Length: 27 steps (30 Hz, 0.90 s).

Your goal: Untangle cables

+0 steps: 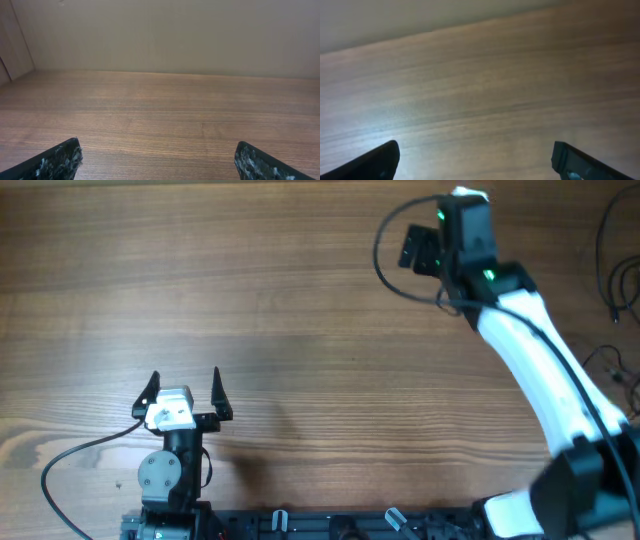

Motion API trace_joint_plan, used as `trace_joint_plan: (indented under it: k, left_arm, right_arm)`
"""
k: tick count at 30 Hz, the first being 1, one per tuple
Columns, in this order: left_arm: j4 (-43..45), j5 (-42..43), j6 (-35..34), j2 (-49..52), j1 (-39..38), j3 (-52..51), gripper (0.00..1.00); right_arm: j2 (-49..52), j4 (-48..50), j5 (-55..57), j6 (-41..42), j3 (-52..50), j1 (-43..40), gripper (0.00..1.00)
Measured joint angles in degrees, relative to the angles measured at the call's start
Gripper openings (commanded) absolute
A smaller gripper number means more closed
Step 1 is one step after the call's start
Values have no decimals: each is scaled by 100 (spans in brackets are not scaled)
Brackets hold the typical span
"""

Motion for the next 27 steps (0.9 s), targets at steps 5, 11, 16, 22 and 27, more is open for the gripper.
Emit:
trace_joint_plan:
  k: [5, 11, 16, 22, 27]
  left_arm:
    - [2, 0, 2, 0, 0, 0, 100]
    - [0, 0, 2, 0, 2, 0, 100]
    - [0, 0, 2, -4, 2, 0, 100]
    - [0, 2, 2, -4, 2, 0, 100]
    - [0, 0, 2, -4, 2, 0, 100]
  right_arm:
    - [-1145, 920, 4, 22, -1362, -11, 100]
    - [-2551, 1991, 4, 42, -3145, -11, 100]
    - [-3794, 2769, 4, 66, -4415, -11, 100]
    - [-5016, 3163, 4, 66, -5574, -26, 100]
    - [-5803, 3217, -146, 66, -6166, -326, 100]
